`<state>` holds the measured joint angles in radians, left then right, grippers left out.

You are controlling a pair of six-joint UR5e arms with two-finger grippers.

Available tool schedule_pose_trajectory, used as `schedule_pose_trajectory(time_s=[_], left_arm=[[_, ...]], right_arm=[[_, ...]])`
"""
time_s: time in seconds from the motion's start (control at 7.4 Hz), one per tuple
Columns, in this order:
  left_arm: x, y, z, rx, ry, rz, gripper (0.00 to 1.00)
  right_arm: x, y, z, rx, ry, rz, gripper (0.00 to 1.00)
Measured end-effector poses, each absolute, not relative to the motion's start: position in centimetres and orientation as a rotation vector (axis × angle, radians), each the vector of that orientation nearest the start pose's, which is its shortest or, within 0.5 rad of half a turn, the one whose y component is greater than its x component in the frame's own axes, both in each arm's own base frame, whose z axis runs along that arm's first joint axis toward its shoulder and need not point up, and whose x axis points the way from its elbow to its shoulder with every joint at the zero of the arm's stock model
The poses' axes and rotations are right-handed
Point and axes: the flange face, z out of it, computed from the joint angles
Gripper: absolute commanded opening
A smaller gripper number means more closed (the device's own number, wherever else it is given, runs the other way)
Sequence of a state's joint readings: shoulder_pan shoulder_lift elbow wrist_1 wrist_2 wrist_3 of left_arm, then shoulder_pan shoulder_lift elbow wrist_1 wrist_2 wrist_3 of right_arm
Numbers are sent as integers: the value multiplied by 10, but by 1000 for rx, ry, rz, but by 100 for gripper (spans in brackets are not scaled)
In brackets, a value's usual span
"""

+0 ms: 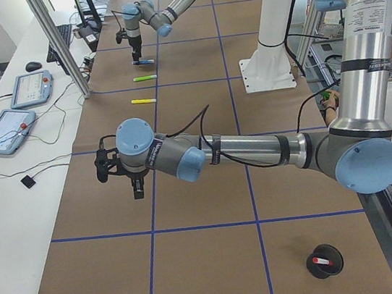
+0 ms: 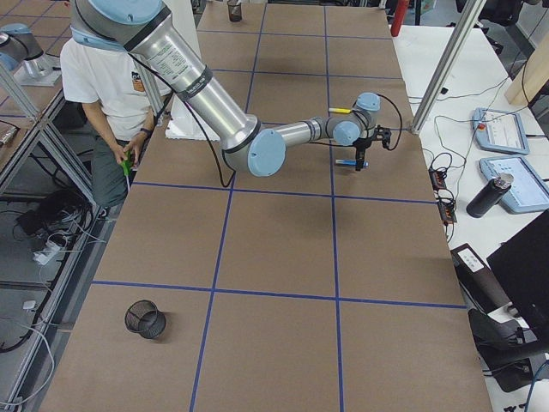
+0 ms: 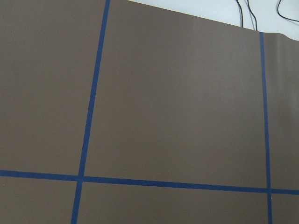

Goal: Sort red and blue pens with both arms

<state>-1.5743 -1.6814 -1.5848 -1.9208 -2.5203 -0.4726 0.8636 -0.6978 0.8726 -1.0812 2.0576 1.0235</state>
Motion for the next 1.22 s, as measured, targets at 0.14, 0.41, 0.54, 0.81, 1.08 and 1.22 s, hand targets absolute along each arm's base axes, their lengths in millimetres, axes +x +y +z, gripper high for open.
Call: schedule_pose_trajectory(time_s=[0.14, 0.41, 0.54, 0.81, 1.08, 1.22], left_arm=[[-54, -551, 543, 209, 1007, -208, 97], [-54, -549, 544, 208, 1007, -208, 98], [-54, -548, 544, 208, 1008, -207, 98], [-54, -548, 543, 207, 1009, -210, 98], [-54, -548, 542, 205, 1010, -216, 98], [-54, -549, 541, 205, 1010, -216, 98]], right_arm=[[-486, -700, 376, 66, -803, 135, 52], [-489, -703, 366, 63, -803, 134, 43], [-490, -705, 361, 59, -798, 132, 22], [-489, -706, 359, 57, -792, 129, 0], [-486, -707, 361, 56, -791, 126, 0], [-477, -713, 355, 58, -805, 131, 0]])
